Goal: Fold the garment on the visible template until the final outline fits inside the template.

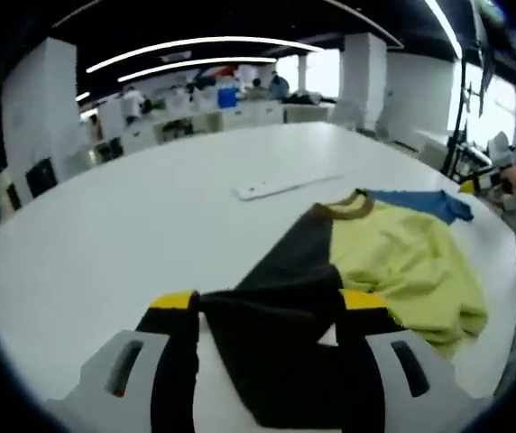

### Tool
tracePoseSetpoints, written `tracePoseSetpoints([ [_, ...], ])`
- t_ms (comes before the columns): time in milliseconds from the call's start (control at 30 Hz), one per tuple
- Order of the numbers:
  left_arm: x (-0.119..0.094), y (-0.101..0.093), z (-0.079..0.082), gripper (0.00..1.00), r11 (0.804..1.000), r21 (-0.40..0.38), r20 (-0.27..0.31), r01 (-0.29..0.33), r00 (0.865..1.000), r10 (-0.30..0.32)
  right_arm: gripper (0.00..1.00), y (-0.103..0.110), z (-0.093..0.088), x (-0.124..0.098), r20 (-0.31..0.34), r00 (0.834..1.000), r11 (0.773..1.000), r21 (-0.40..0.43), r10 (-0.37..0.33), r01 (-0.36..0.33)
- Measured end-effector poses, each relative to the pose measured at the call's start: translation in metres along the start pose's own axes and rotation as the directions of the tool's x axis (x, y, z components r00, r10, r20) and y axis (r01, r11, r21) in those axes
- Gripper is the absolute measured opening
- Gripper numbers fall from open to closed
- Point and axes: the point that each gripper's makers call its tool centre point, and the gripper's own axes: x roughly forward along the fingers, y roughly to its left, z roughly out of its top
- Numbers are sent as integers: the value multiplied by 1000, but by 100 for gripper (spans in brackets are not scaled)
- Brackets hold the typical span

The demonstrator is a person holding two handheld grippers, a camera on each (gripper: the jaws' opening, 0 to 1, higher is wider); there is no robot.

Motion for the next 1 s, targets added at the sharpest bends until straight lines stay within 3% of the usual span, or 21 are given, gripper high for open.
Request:
tracePoseSetpoints([
  [67,-3,-8,0,65,1000,15,0,21,1000,-21,75,20,-1,-5,6,998,998,13,66,-66],
  [200,-9,-24,0,77,996,70,-1,48,999,-48,80,48,-3,-16,12,991,991,3,133,-133],
  [367,-16,-47,1,86,992,96,26,87,996,-89,81,87,-8,-28,-10,977,974,-72,213,-213],
  [533,-24,-62,0,86,987,131,33,97,994,-103,78,117,-9,-38,0,971,963,-130,239,-237],
  [700,-25,-71,-6,78,978,176,15,113,993,-117,72,142,-15,-44,-3,960,948,-157,279,-276],
  [1000,-12,-65,-27,64,964,247,-63,96,995,-83,63,190,-49,-52,-36,943,933,-135,332,-334],
])
